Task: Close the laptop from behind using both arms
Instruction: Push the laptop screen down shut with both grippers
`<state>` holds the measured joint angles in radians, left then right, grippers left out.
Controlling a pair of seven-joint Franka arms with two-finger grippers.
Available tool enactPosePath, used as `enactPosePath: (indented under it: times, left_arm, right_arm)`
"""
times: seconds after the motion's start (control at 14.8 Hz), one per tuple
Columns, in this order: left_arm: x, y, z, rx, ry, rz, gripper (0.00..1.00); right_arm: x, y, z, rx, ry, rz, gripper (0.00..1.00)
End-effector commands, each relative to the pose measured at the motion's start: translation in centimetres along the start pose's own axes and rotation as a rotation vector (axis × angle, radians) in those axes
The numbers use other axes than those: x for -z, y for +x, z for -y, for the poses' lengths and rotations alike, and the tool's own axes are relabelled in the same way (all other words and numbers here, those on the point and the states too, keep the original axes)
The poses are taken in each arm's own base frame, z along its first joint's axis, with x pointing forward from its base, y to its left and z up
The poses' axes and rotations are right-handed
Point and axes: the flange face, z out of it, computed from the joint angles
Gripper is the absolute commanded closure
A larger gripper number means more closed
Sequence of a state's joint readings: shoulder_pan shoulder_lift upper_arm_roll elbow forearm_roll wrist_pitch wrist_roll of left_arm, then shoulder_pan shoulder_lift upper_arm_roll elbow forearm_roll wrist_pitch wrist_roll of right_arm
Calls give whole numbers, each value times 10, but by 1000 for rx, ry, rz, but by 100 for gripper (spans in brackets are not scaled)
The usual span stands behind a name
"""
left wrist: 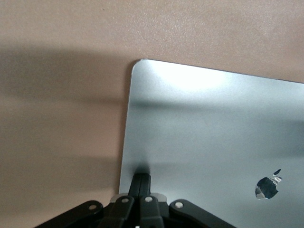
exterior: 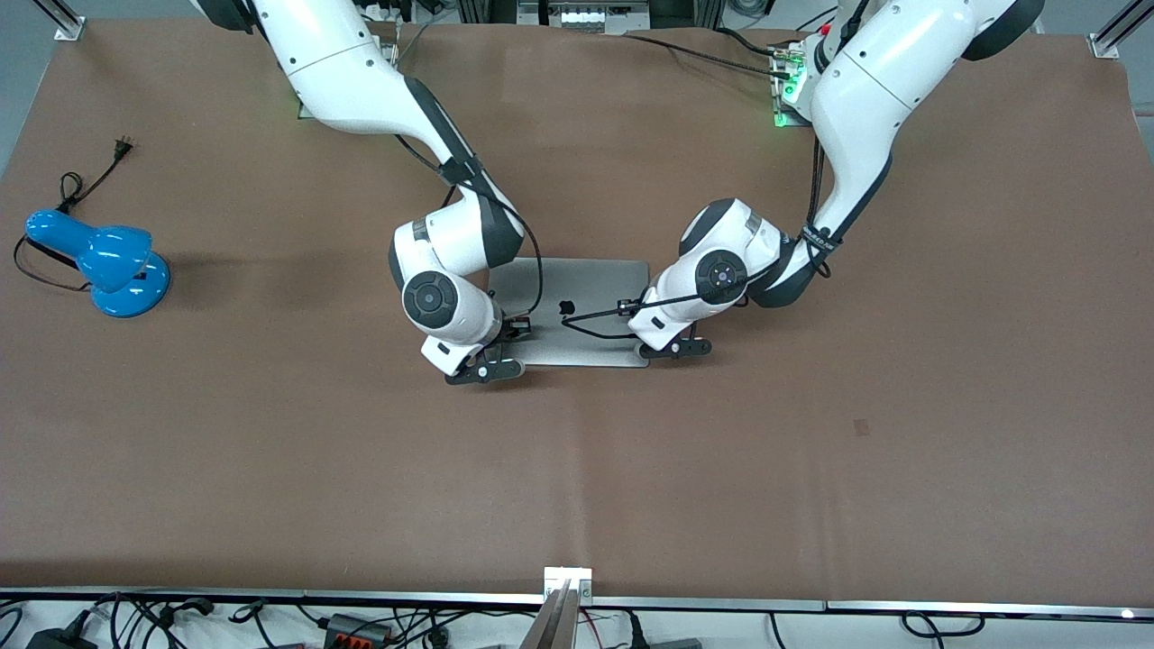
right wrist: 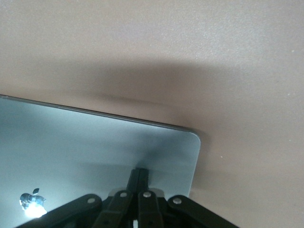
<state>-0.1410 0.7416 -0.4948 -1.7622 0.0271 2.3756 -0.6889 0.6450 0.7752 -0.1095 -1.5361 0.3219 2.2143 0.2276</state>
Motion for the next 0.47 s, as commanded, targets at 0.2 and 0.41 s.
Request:
enactPosePath:
  times: [0.2,0.41]
  left_arm:
    - [-3,5,-1,-3,12,-28,100]
    - [16,8,3,3,22,-34,100]
  right_arm:
    - [0,6,0,11,-17,-19,100]
    - [26,12,-3,13,-28,-58,100]
